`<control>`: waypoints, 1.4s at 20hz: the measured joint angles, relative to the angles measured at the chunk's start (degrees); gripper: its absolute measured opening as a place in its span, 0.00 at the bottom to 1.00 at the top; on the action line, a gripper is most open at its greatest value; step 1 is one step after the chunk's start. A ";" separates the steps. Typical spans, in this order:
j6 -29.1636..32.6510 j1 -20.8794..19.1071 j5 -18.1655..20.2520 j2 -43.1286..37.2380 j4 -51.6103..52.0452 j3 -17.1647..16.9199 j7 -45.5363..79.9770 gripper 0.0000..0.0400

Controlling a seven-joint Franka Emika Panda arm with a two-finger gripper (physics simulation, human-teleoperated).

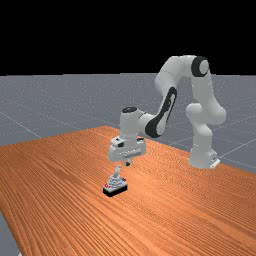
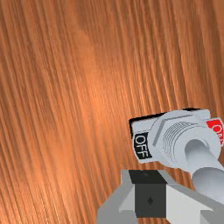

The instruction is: Turn on the trigger

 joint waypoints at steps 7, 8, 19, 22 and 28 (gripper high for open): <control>-2.58 -2.82 3.82 3.46 5.80 1.84 -5.98 0.00; -3.88 -3.74 5.31 4.23 7.70 2.46 -7.20 0.00; -8.95 -3.20 4.87 11.10 21.62 2.96 -7.43 0.00; -13.51 -2.80 4.52 11.01 22.31 2.46 -6.03 0.00; -8.40 -0.85 0.38 6.17 13.91 0.47 -2.09 0.00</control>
